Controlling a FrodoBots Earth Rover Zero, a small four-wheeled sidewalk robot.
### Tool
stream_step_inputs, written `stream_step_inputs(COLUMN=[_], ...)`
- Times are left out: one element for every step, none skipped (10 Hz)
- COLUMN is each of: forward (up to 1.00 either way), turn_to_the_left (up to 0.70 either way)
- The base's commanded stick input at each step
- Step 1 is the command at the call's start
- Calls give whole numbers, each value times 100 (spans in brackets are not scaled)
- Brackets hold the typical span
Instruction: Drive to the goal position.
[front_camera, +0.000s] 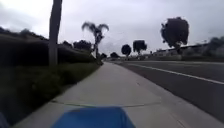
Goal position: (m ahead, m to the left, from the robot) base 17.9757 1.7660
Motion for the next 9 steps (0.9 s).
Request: stream_step_inputs(forward=[100, 100, 100, 100, 100, 100, 100, 100, 100], turn_to_the_left=[0, 0, 0, 0, 0, 0, 12, 27, 27])
